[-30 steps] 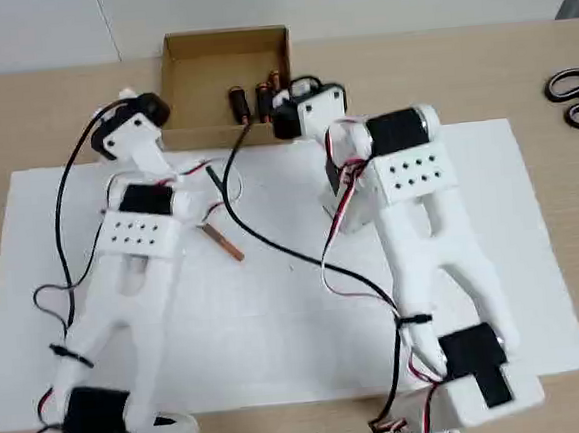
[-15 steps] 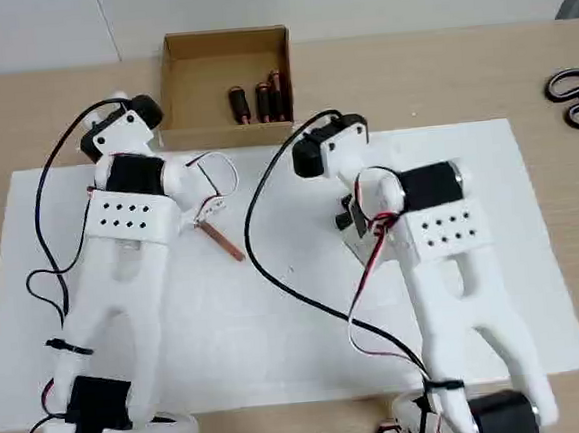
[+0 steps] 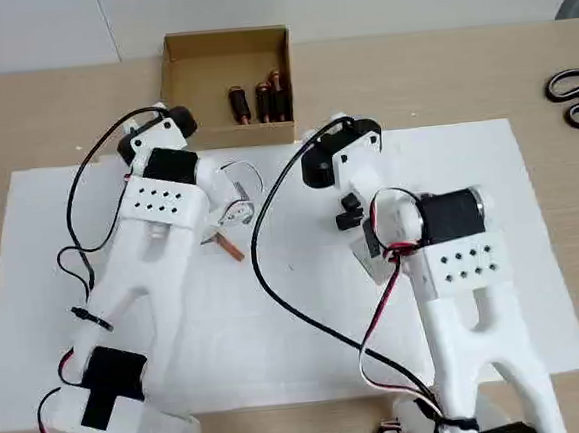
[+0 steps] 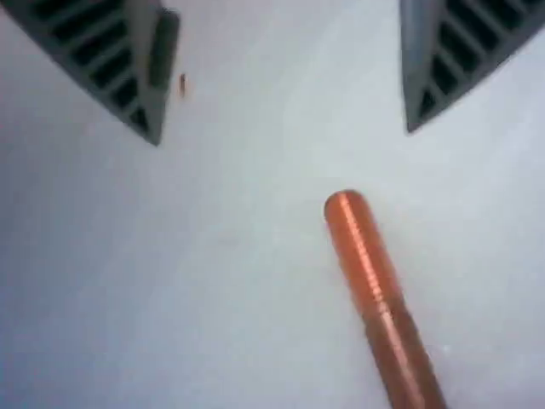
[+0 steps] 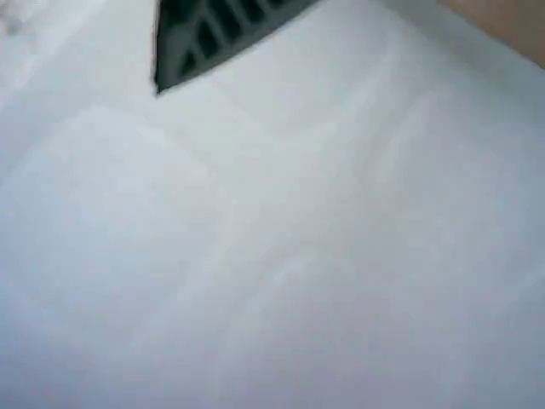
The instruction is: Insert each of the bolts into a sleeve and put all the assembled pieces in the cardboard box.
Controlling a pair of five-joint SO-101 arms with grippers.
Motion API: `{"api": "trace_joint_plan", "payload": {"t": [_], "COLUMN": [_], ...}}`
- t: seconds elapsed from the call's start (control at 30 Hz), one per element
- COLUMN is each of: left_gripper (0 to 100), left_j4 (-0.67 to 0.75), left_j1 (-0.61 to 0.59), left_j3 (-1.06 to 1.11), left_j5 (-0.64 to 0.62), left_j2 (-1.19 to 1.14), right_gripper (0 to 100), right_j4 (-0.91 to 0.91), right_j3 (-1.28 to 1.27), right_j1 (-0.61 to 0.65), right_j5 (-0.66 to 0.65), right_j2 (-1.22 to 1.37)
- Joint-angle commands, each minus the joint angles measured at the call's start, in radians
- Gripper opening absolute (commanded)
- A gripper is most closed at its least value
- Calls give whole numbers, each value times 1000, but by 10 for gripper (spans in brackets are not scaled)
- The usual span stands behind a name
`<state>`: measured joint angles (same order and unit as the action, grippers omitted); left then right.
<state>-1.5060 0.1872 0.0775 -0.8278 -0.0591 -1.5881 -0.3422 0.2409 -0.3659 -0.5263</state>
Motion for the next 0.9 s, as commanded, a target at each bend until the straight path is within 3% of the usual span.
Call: {"api": "trace_joint_plan", "payload": {"t": [0.0, 0.37, 0.87], "left_gripper": [170, 170, 170], "left_j4": [31, 72, 181], "left_j1": [-18, -58, -87], "left_j3": [-41, -41, -41], "left_j5": [-2, -2, 0], "left_j2": [-18, -147, -153], "right_gripper": [205, 205, 205], "right_j4": [-8, -10, -10], "right_j3": [-11, -57, -57], "right_j1": [-10, -10, -10], "right_j5": [-9, -9, -5], "right_j2": [-42, -111, -111]}}
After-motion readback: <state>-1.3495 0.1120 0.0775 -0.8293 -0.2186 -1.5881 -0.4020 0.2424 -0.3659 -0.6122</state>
